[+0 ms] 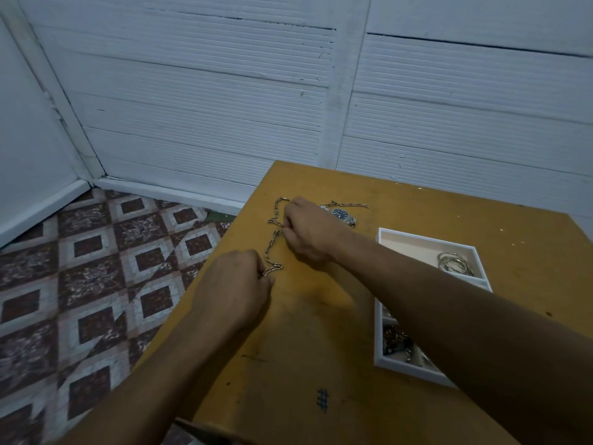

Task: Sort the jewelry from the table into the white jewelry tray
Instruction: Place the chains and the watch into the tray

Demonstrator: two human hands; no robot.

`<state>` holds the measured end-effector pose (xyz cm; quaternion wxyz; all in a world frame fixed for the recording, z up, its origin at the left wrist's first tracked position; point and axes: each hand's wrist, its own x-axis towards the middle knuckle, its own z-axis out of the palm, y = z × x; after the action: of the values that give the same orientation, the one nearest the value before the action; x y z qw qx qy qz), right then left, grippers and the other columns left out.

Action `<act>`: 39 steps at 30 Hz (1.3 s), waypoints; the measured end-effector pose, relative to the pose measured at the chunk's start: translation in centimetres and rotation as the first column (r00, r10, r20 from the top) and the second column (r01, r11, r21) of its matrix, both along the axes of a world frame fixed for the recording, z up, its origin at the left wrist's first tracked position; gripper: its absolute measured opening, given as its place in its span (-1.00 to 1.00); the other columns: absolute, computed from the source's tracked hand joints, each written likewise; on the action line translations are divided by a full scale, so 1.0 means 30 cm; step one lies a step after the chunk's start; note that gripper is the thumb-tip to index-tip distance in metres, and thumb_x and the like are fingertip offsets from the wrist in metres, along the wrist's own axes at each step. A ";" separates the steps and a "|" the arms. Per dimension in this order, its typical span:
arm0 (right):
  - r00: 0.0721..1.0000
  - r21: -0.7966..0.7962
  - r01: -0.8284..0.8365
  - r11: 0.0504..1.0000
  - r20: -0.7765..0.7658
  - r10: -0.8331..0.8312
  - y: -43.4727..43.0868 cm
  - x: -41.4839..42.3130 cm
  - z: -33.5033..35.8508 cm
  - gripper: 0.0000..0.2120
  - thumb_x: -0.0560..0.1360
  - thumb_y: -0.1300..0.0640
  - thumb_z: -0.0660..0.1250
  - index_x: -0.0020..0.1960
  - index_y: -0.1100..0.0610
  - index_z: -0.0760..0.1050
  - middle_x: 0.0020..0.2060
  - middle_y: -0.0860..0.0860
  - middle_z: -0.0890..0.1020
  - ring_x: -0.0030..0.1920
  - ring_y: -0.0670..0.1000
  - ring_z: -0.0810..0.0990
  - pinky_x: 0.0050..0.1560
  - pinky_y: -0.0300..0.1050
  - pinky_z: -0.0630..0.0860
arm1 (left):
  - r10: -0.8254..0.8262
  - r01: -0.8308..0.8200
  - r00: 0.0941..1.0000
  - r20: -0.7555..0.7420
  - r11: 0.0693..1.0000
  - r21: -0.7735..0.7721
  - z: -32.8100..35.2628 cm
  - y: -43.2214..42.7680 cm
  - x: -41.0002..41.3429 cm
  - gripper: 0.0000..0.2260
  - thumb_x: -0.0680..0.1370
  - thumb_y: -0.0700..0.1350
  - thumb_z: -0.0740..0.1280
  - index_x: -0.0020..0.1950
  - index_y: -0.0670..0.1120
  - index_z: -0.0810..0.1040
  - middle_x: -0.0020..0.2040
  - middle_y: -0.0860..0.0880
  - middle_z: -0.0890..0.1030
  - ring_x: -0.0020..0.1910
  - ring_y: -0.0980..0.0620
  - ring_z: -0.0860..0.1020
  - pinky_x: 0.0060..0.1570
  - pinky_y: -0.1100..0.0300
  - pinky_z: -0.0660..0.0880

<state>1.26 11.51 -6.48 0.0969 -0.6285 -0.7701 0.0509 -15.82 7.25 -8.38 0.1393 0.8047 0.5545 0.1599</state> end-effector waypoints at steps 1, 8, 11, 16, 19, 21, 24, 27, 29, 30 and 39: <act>1.000 0.015 0.002 1.000 -0.012 -0.001 -0.004 0.002 0.011 -0.79 0.60 0.08 0.15 0.13 0.19 0.41 0.00 0.06 0.42 -0.06 -0.01 0.38 0.03 -0.07 0.44 | 0.005 -0.005 1.000 -0.008 1.000 -0.011 0.003 -0.001 0.002 -0.80 0.54 0.05 0.34 0.05 -0.05 0.57 -0.07 0.01 0.60 -0.09 0.06 0.54 -0.06 0.08 0.55; 0.985 0.076 -0.010 0.997 -0.169 0.023 -0.028 0.010 0.076 -0.94 0.62 0.14 0.11 -0.02 0.11 0.27 -0.20 0.05 0.52 -0.23 0.02 0.45 -0.23 -0.07 0.38 | -0.033 0.022 0.989 -0.141 0.997 -0.078 0.033 -0.013 0.019 -0.91 0.58 -0.11 0.26 -0.02 -0.11 0.49 -0.07 -0.06 0.54 -0.09 0.01 0.49 -0.08 0.09 0.51; 0.979 0.078 -0.002 0.997 -0.203 0.018 -0.033 0.010 0.080 -0.93 0.63 0.12 0.11 -0.01 0.10 0.26 -0.21 0.06 0.54 -0.24 0.05 0.49 -0.20 -0.02 0.44 | -0.069 0.059 0.981 -0.183 0.996 -0.062 0.036 -0.038 0.025 -0.94 0.59 -0.13 0.22 0.01 -0.11 0.42 -0.06 -0.06 0.47 -0.10 0.02 0.43 -0.17 0.19 0.39; 0.941 0.117 0.037 0.992 -0.340 0.005 -0.047 0.007 0.121 -0.92 0.64 0.15 0.10 -0.02 0.15 0.28 -0.21 0.09 0.56 -0.24 0.06 0.51 -0.26 -0.10 0.42 | -0.010 0.011 1.000 0.004 0.979 -0.203 0.069 -0.017 -0.009 -0.93 0.58 -0.18 0.24 0.04 -0.09 0.38 -0.07 -0.08 0.52 -0.11 -0.02 0.51 -0.07 -0.02 0.55; 0.917 0.090 0.067 0.994 -0.399 -0.025 -0.045 0.006 0.153 -0.89 0.65 0.14 0.08 0.00 0.19 0.30 -0.12 0.18 0.60 -0.15 0.14 0.56 -0.13 0.04 0.51 | -0.008 0.021 0.999 0.054 0.967 -0.255 0.081 -0.002 -0.025 -0.84 0.60 -0.16 0.20 0.18 -0.09 0.38 -0.03 -0.06 0.53 -0.07 -0.01 0.51 -0.03 -0.01 0.54; 0.907 0.079 0.077 0.994 -0.420 -0.037 -0.042 0.005 0.177 -0.87 0.65 0.13 0.08 0.02 0.19 0.30 -0.09 0.19 0.59 -0.16 0.12 0.53 -0.12 0.06 0.51 | -0.021 0.033 0.998 0.051 0.967 -0.254 0.087 0.002 -0.024 -0.74 0.64 -0.13 0.15 0.32 -0.10 0.35 0.01 -0.05 0.52 -0.05 0.02 0.49 -0.10 0.12 0.48; 0.889 0.079 0.091 0.993 -0.455 -0.045 -0.042 0.002 0.219 -0.86 0.66 0.11 0.08 0.04 0.19 0.30 -0.15 0.11 0.55 -0.17 0.07 0.49 -0.19 -0.04 0.47 | -0.020 0.037 0.997 0.069 0.965 -0.261 0.099 0.009 -0.018 -0.77 0.65 -0.15 0.12 0.26 -0.11 0.46 0.12 -0.08 0.54 -0.06 0.05 0.47 -0.13 0.20 0.41; 0.800 0.011 0.153 0.988 -0.588 -0.118 -0.037 0.002 0.255 -0.84 0.65 0.07 0.10 0.00 0.17 0.33 -0.18 0.06 0.53 -0.09 0.15 0.60 0.01 0.12 0.59 | 0.055 0.051 0.958 0.281 0.932 -0.358 0.112 0.021 -0.021 -0.82 0.65 -0.20 0.11 0.01 -0.13 0.51 -0.09 -0.03 0.55 -0.20 0.08 0.47 -0.25 0.22 0.41; 0.720 -0.048 0.165 0.985 -0.677 -0.154 -0.041 -0.001 0.284 -0.77 0.66 0.08 0.10 -0.15 0.13 0.29 -0.23 0.16 0.47 -0.18 0.20 0.54 0.03 0.23 0.58 | 0.226 0.074 0.832 0.506 0.860 -0.505 0.134 0.023 -0.027 -0.81 0.65 -0.22 0.10 -0.01 -0.20 0.49 -0.20 -0.06 0.52 -0.29 0.06 0.45 -0.37 0.28 0.42; 0.678 -0.064 0.156 0.986 -0.719 -0.154 -0.044 -0.001 0.300 -0.72 0.66 0.11 0.10 -0.22 0.12 0.26 -0.24 0.19 0.41 -0.21 0.19 0.48 0.00 0.22 0.60 | 0.308 0.108 0.741 0.596 0.822 -0.559 0.147 0.024 -0.030 -0.80 0.66 -0.22 0.09 -0.01 -0.22 0.48 -0.23 -0.09 0.51 -0.30 0.03 0.47 -0.39 0.27 0.45; 0.372 -0.180 0.176 0.968 -0.898 -0.234 -0.072 0.024 0.402 -0.76 0.66 0.17 0.11 -0.19 0.15 0.30 -0.21 0.08 0.40 -0.38 -0.01 0.53 -0.35 -0.15 0.58 | 0.501 0.300 0.342 0.795 0.744 -0.597 0.195 0.077 -0.033 -0.81 0.67 -0.17 0.09 -0.09 -0.11 0.42 -0.37 0.00 0.51 -0.22 -0.01 0.60 -0.18 0.15 0.52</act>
<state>1.97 9.35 5.59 0.4905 -0.5904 -0.5055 0.3941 -16.81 9.55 -2.52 0.6908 0.4179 0.4416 0.3914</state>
